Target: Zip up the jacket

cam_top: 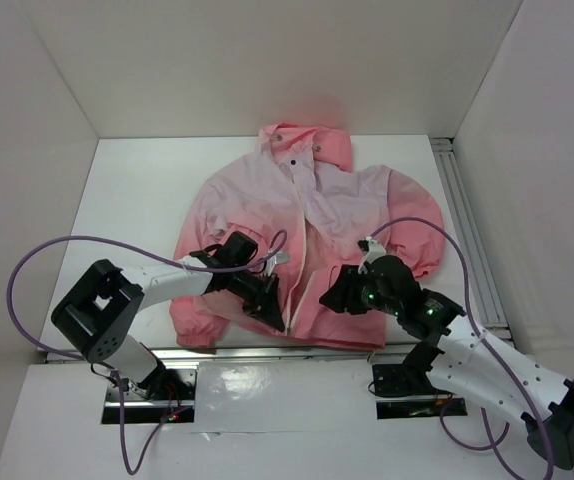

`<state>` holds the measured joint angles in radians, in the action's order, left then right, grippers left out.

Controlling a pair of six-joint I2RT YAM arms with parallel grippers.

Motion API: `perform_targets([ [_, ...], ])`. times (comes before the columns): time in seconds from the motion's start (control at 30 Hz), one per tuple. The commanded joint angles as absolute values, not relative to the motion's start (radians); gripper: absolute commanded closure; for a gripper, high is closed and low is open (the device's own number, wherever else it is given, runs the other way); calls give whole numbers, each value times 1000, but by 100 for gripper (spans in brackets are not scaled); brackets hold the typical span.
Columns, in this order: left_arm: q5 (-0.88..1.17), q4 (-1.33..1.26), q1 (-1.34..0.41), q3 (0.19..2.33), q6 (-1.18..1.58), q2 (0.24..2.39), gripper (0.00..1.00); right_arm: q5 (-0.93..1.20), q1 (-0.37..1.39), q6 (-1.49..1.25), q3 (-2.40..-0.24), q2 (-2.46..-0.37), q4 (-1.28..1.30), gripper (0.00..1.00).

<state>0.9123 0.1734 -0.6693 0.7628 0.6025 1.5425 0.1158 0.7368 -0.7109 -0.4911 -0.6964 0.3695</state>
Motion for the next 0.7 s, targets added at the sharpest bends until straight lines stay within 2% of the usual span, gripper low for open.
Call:
perform_targets([
  [0.0,917,265,-675,772,571,1516,100,66,746,-640,-603,-683,483,48],
  [0.2,917,327,-675,781,571,1483,100,3,847,-486,-753,-801,580,48],
  [0.43,908,368,-675,781,561,1456,100,-351,1236,-410,-1047,-1073,658,48],
  [0.57,908,368,-684,781,561,1456,100,-550,1444,-426,-1094,-1221,707,48],
  [0.67,917,379,-684,793,552,1465,100,-651,1587,-488,-1054,-1249,721,48],
])
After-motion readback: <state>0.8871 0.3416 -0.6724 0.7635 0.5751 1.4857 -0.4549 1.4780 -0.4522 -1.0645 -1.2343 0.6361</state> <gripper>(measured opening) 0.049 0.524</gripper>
